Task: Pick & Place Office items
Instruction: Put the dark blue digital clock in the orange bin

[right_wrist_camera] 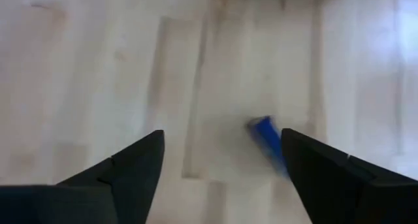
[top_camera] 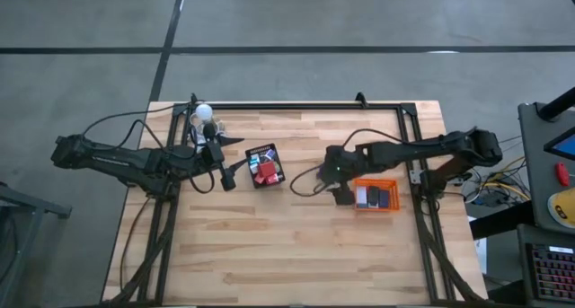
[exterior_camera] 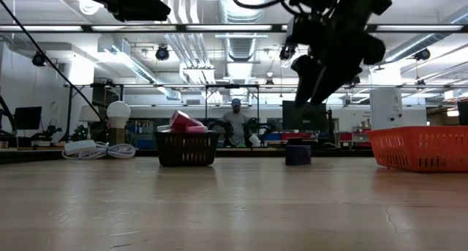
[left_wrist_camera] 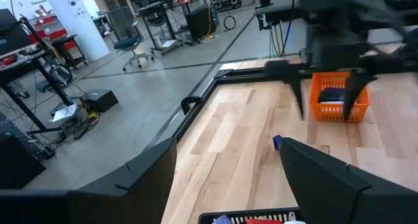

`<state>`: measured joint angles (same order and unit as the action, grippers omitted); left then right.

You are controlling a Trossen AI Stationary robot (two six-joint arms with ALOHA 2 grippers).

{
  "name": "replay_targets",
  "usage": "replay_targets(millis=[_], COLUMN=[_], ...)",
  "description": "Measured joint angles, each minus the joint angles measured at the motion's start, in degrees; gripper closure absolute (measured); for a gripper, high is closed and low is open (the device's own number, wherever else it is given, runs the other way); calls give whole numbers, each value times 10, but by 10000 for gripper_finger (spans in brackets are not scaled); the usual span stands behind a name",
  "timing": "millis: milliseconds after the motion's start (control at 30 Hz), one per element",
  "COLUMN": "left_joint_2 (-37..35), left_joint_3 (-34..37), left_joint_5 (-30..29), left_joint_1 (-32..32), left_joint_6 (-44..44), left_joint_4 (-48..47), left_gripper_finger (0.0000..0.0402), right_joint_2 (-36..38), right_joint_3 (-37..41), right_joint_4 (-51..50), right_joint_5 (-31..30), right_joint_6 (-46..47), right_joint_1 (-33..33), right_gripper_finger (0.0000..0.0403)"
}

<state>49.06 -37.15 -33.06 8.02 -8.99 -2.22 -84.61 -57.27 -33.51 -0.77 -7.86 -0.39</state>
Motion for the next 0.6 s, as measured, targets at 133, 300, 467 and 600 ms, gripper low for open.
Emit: replay_targets(millis=[133,300,467,600], left_joint_2=[0,0,0,0], left_joint_3=[0,0,0,0], left_joint_5=[0,0,0,0], left_joint_1=[0,0,0,0], left_joint_6=[0,0,0,0], left_joint_4=[0,0,0,0], left_gripper_finger=[126,126,126,126], right_joint_2=[-1,-1,-9,-21], right_joint_3=[20,35,41,41], right_joint_4=[31,67,97,114], right_joint_5=[7,8,9,16], right_joint_6=[-51,-101,-114,-128], right_joint_1=[-27,-59,-87,-107], right_gripper_finger=[78,57,53,52])
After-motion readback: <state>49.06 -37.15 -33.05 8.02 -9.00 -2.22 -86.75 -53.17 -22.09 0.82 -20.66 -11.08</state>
